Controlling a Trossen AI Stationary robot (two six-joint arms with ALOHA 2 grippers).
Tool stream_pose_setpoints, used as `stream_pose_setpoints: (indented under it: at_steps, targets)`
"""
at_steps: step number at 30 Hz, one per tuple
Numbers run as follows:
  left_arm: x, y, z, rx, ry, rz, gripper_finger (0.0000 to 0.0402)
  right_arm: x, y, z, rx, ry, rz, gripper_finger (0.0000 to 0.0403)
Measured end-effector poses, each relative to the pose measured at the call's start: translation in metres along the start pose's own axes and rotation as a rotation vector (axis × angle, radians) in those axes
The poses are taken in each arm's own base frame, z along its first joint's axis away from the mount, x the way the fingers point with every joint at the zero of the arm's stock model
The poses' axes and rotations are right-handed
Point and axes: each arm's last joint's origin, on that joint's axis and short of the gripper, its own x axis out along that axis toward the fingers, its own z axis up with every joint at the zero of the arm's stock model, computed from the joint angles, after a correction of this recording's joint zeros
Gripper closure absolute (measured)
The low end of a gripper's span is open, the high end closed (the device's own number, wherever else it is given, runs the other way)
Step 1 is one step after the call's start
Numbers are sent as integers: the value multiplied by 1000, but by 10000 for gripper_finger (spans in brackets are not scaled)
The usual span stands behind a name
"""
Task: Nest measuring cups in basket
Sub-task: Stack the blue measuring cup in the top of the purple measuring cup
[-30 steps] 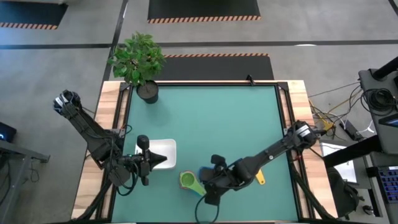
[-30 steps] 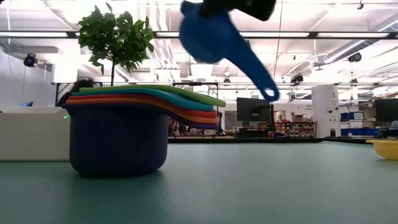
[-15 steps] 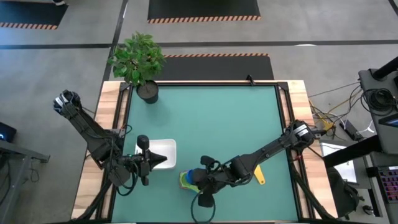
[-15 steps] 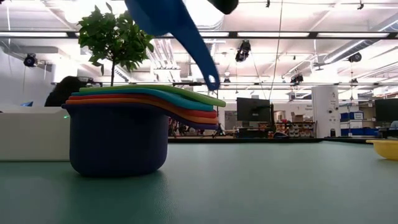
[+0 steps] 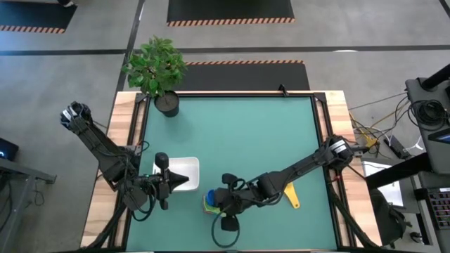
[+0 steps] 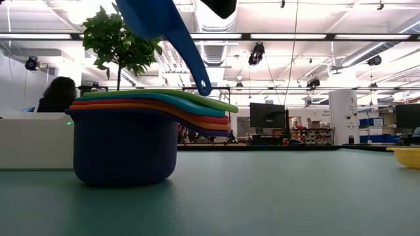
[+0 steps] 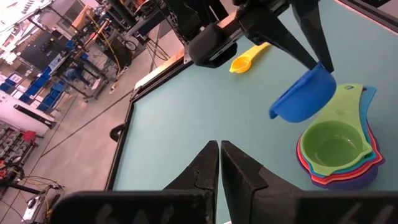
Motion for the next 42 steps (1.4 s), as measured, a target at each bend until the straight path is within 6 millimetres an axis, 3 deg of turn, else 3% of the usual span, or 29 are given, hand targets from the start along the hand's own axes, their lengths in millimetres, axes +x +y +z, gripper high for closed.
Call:
stream_pose_setpoints:
  at_steps: [20,31,42]
  targets:
    - [0,0,0,1,0,0,402,7,-6,-18,-78,111,-19,394]
    - [0,0,0,0,0,0,402,19,-9,-32,-103,93,-11,394]
    - [0,0,0,0,0,0,402,28,-8,-33,-160,54,6,394]
